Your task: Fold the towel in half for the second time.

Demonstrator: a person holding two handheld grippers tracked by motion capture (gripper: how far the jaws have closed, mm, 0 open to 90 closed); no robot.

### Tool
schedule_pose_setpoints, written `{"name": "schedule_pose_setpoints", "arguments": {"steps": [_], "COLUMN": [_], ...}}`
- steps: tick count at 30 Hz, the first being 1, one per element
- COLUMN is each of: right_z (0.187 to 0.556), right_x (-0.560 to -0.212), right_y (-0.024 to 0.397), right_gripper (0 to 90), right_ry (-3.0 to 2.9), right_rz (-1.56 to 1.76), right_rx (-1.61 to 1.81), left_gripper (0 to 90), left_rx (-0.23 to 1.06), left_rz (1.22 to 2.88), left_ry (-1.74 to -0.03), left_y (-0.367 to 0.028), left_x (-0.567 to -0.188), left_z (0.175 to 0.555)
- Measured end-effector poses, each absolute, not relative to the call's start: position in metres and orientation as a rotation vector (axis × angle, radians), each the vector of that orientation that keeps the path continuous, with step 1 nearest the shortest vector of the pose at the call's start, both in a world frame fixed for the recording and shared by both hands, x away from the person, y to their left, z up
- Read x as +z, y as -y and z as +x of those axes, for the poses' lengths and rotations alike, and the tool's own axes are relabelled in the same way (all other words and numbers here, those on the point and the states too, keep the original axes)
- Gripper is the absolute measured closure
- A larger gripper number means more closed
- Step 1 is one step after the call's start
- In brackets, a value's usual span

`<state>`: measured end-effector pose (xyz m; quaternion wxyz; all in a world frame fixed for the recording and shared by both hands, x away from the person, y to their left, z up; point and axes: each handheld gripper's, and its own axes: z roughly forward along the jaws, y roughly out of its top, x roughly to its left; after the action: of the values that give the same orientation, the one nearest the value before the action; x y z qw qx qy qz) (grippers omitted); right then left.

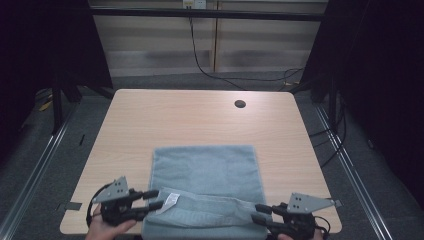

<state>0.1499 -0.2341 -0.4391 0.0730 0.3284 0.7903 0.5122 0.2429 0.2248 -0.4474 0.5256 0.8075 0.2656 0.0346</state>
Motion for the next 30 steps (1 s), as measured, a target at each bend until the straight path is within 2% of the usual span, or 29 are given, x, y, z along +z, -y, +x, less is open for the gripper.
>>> {"name": "schedule_pose_setpoints", "arguments": {"steps": [4,6,8,11,14,19,30], "right_z": [0.187,0.214,0.241,0.278,0.297,0.289,0.233], "right_x": [-0.435,-0.44,-0.447,-0.466,-0.485,-0.499,-0.498], "right_y": [0.231,0.232,0.23,0.226,0.221,0.211,0.214], "right_gripper": [62.9,63.8,63.8,63.6,63.4,62.1,62.6], "right_ry": [-2.351,-2.355,-2.379,-2.426,-2.476,-2.526,-2.548], "right_rz": [0.983,1.009,1.04,1.107,1.151,1.155,1.103], "right_rx": [1.498,1.518,1.458,1.372,1.275,1.177,1.173], "left_gripper": [56.9,57.5,57.5,58.4,60.5,59.9,60.0], "left_rx": [0.076,0.127,0.095,0.115,0.155,0.166,0.087], "left_rz": [1.957,1.976,2.014,2.062,2.095,2.108,2.135], "left_ry": [-0.761,-0.799,-0.843,-0.881,-0.884,-0.834,-0.77], "left_y": [-0.217,-0.21,-0.204,-0.196,-0.196,-0.197,-0.203], "left_x": [-0.457,-0.466,-0.476,-0.492,-0.504,-0.505,-0.502], "left_z": [0.298,0.319,0.338,0.352,0.353,0.339,0.288]}}
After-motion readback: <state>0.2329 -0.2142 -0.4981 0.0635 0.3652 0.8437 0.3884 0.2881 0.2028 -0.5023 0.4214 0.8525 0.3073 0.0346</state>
